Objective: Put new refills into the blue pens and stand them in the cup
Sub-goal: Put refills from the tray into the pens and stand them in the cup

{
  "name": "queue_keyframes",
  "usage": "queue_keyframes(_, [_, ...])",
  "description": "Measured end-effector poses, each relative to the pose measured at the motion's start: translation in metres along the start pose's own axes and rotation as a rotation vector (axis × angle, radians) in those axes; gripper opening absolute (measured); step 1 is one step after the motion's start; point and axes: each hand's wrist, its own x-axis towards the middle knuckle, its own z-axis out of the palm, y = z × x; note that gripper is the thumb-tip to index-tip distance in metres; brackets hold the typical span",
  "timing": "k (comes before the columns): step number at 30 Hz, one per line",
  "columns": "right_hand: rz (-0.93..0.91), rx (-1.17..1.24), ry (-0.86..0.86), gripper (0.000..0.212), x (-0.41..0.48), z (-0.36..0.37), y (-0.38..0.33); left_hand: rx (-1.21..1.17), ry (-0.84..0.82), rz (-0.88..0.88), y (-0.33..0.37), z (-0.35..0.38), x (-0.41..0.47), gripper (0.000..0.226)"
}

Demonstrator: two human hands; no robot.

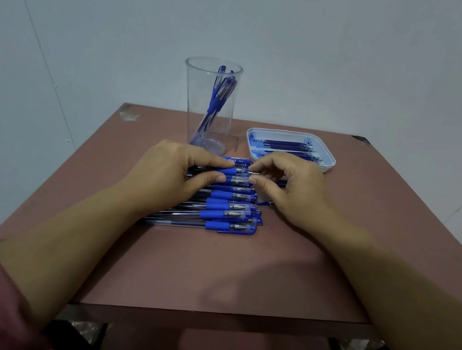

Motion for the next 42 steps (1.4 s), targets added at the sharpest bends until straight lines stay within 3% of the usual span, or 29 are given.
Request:
queue_keyframes(6, [0.073,-0.063,-0.026,0.015,0.000,-0.013,0.009,0.020,0.007,-0.039,0.001,-0.001,0.000,0.027])
queue_keyframes(12, [0.150,-0.270,-0.333,0.014,0.000,-0.031,0.006,0.021,0.004,-0.052,0.000,-0.001,-0.001,0.027])
queue_keyframes(19, [0.120,-0.303,-0.440,0.021,0.005,-0.027,0.008,0.006,-0.016,-0.058,0.001,-0.001,-0.001,0.027])
queue_keyframes(24, [0.116,-0.213,-0.244,0.024,0.002,-0.029,0.009,-0.010,-0.024,-0.055,-0.001,0.000,-0.001,0.027])
queue_keyframes(30, [-0.068,-0.114,-0.049,0.022,-0.001,-0.010,-0.001,-0.018,-0.028,-0.025,-0.001,0.001,0.000,0.027])
queue_keyframes(33, [-0.128,-0.131,-0.012,0.015,0.001,-0.003,-0.001,-0.012,-0.029,-0.029,-0.002,0.001,0.000,0.027])
queue_keyframes(37, [-0.066,-0.124,-0.001,0.005,-0.002,-0.011,0.005,-0.006,-0.017,-0.034,-0.002,0.000,0.000,0.028])
queue_keyframes(42, [-0.058,-0.091,-0.023,0.019,-0.004,-0.012,0.002,0.001,-0.022,-0.030,0.000,0.000,0.000,0.027])
